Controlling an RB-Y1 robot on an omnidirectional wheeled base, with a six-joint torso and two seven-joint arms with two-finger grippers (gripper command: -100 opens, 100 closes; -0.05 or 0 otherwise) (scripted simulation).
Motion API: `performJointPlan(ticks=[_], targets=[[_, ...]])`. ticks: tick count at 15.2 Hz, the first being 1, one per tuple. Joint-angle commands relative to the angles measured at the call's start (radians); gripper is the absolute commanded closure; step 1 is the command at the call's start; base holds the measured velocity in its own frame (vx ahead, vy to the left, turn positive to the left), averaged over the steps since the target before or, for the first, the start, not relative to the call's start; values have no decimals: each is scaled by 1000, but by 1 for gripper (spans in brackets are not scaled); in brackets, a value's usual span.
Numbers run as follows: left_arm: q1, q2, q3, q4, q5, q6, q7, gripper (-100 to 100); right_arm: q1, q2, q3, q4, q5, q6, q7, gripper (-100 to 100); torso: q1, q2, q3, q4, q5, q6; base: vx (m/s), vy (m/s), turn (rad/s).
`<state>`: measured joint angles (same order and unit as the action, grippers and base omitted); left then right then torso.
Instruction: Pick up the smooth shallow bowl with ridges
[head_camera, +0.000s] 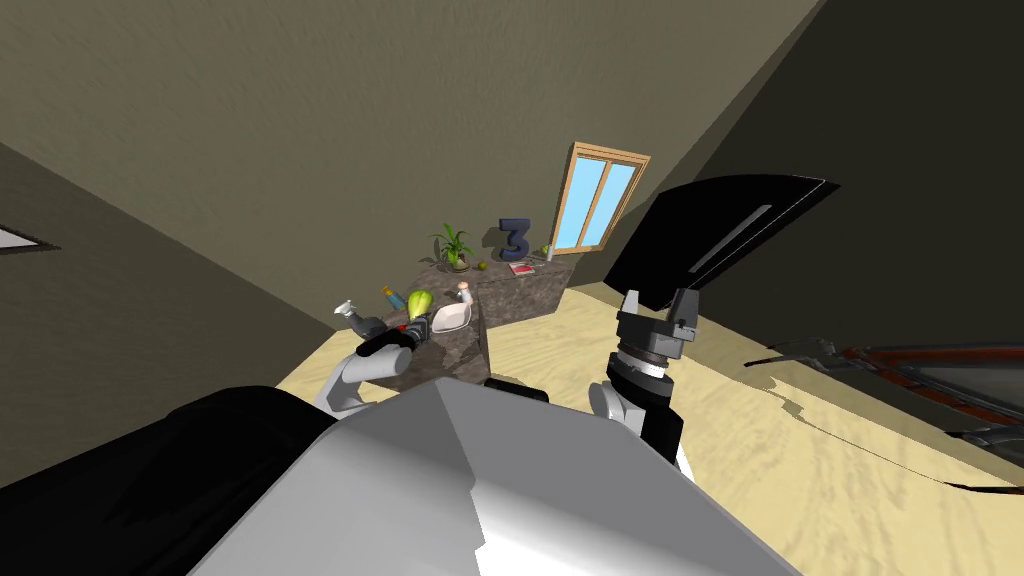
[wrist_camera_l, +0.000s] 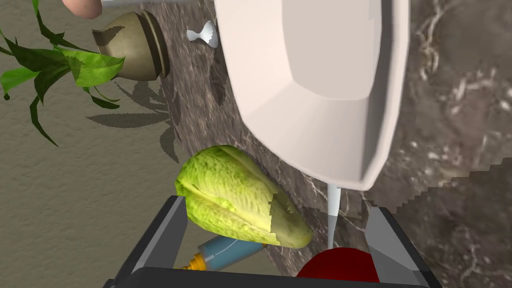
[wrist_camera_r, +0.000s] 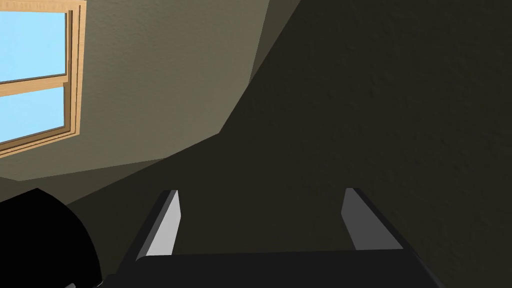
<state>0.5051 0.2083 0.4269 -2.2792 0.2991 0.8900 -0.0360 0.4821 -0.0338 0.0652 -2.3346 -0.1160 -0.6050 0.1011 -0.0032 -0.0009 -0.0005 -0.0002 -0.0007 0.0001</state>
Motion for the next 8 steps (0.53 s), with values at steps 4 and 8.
performJointPlan(ticks=[4, 8], targets=[[2, -15, 17, 13, 16, 86, 7, -100, 0, 0, 0, 0, 0, 0, 0, 0, 0, 0, 0, 0, 0, 0, 32, -36, -60], [12, -31, 24, 29, 28, 142, 11, -100, 0, 0, 0, 0, 0, 0, 0, 0, 1, -1, -1, 0, 0, 0, 39, -25, -55]])
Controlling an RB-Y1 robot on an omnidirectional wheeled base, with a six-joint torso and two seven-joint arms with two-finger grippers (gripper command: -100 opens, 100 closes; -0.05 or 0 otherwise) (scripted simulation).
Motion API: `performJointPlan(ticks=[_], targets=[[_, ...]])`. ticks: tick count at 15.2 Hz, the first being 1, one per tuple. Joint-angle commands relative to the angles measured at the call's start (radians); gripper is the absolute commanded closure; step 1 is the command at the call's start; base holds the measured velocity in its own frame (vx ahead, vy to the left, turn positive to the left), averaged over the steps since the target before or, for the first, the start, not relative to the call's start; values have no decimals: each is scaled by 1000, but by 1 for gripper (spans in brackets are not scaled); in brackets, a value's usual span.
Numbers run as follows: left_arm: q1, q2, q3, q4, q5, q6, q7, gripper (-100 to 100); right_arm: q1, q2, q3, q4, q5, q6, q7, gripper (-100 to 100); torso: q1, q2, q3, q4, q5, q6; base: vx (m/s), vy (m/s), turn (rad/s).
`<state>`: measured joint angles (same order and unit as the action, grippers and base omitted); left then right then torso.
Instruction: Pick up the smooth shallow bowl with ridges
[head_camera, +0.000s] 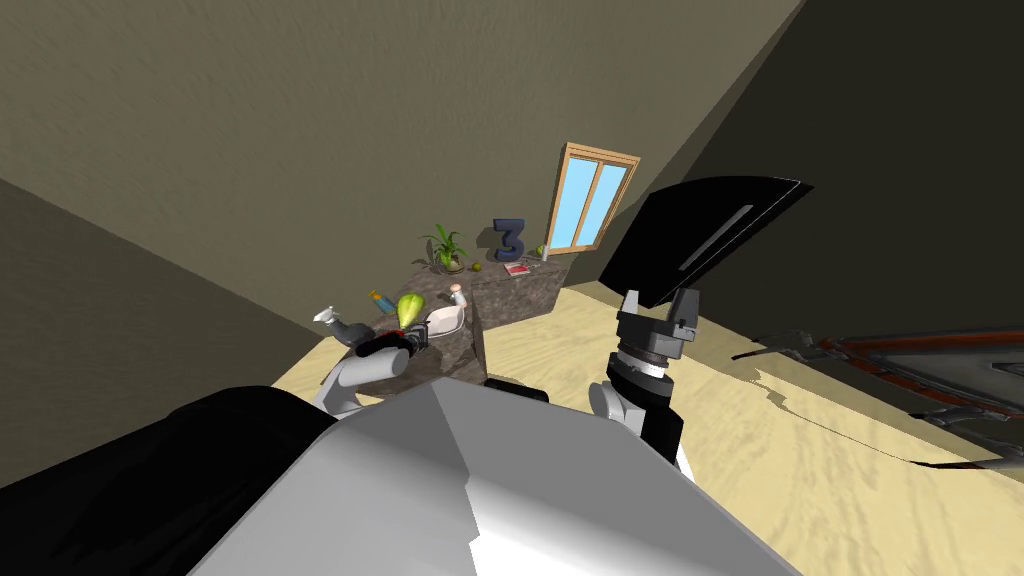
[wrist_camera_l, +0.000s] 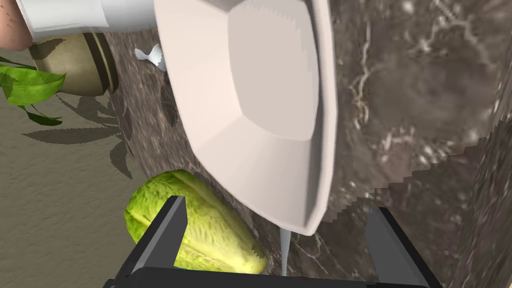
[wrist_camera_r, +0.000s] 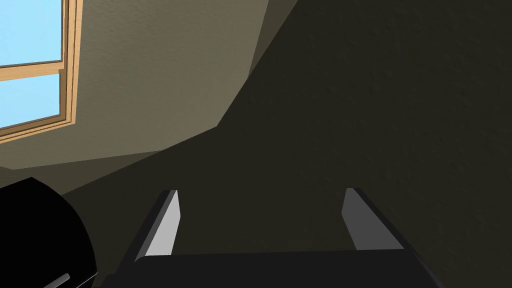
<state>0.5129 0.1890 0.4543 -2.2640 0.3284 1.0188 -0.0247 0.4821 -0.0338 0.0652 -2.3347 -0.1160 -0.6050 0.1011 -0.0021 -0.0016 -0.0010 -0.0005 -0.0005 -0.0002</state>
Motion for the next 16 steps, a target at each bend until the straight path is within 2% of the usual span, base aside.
performJointPlan(ticks=[1, 2, 3, 6, 7, 8, 12, 13, 15, 16], targets=[[12, -20, -6, 27, 2, 31, 0, -100, 0, 0, 0, 0, 0, 0, 0, 0, 0, 0, 0, 0, 0, 0, 44, -33, -61], [8, -11, -3, 6, 0, 15, 0, -100, 0, 0, 0, 0, 0, 0, 0, 0, 0, 0, 0, 0, 0, 0, 32, -19, -27], [-1, -14, -10, 39, -7, -1, -1, -100, 0, 0, 0, 0, 0, 0, 0, 0, 0, 0, 0, 0, 0, 0, 15, 2, -3], [-15, -14, -17, 77, -16, -27, -3, -100, 0, 0, 0, 0, 0, 0, 0, 0, 2, 2, 1, 1, 0, 0, -3, 3, -11], [-9, -14, -14, 60, -11, -14, -2, -100, 0, 0, 0, 0, 0, 0, 0, 0, 2, 3, 2, 1, 1, 0, 0, 0, 0], [-9, -14, -14, 63, -11, -18, -2, 100, 0, 0, 0, 0, 0, 0, 0, 0, 2, 3, 2, 1, 0, 0, 0, 0, 0], [-8, -14, -13, 64, -12, -17, -1, 100, 0, 0, 0, 0, 0, 0, 0, 0, 2, 4, 2, 1, 1, 1, 0, 0, 0], [2, -14, -9, 32, -6, 4, -1, 100, 0, 0, 0, 0, 0, 0, 0, 0, 2, 4, 3, 2, 0, 1, 0, 0, 0], [10, -14, -5, 9, -1, 19, 0, 100, 0, 0, 0, 0, 0, 0, 0, 0, 1, 4, 3, 2, 0, 1, 1, -2, 7], [5, -14, -7, 26, -3, 6, 0, 100, 0, 0, 0, 0, 0, 0, 0, 0, 1, 4, 3, 2, -1, 1, 1, -2, 10]])
